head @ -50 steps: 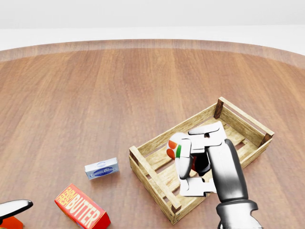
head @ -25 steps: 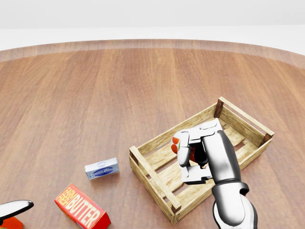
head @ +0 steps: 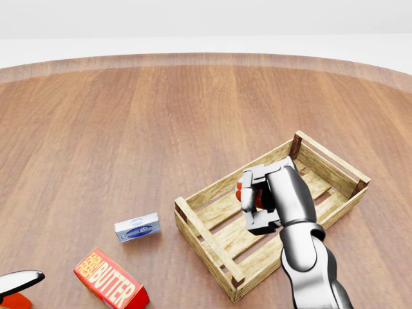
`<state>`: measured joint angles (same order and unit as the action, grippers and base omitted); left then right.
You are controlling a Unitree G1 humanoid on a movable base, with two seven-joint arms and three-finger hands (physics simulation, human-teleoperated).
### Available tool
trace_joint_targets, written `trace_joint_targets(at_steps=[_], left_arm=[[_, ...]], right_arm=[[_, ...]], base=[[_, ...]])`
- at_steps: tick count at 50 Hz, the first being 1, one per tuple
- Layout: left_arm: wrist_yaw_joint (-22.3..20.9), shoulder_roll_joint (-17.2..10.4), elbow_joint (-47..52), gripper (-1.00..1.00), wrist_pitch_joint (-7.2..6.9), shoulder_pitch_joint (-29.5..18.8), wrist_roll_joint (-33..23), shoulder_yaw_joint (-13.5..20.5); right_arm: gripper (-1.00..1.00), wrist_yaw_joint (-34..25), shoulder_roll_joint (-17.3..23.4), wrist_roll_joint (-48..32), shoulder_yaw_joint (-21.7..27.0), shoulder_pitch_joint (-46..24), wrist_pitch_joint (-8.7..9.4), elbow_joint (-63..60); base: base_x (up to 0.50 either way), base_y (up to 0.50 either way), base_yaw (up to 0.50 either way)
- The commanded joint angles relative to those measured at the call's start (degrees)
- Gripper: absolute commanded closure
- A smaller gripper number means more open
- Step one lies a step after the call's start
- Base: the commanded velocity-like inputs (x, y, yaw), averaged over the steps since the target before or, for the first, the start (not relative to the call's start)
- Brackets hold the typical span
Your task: Pick up the tomato sauce, and put it in the wooden tray.
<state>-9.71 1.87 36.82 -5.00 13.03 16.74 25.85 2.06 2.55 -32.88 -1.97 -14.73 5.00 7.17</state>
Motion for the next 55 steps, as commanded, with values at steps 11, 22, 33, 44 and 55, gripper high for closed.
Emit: trace_joint_targets(at_steps=[11,22,33,44,55], left_arm=[[-0.1,0.0,0.0,-0.95,0.00,0.0,0.3,0.3],[-0.3,-0.2,-0.1,-0.95,0.00,-0.1,1.2,1.3],[-0.4,-0.2,-0.2,-0.95,0.00,-0.1,1.3,1.6],[-0.4,-0.2,0.0,-0.95,0.00,-0.1,1.4,1.7],[-0.4,-0.2,-0.1,-0.95,0.00,-0.2,1.3,1.7]], right_arm=[[1.00,2.2,1.6,-4.5,0.4,-8.7,0.00,14.1],[1.00,1.1,3.0,-6.7,0.6,-13.7,0.00,21.9],[1.00,-0.1,4.3,-8.7,0.5,-15.9,0.00,29.4],[1.00,-2.1,5.2,-10.8,0.1,-17.2,0.00,35.4],[1.00,-4.2,5.6,-12.3,-0.3,-18.6,0.00,40.1]], base=[[0.00,0.00,0.00],[0.00,0.00,0.00],[0.00,0.00,0.00],[0.00,0.00,0.00],[0.00,0.00,0.00]])
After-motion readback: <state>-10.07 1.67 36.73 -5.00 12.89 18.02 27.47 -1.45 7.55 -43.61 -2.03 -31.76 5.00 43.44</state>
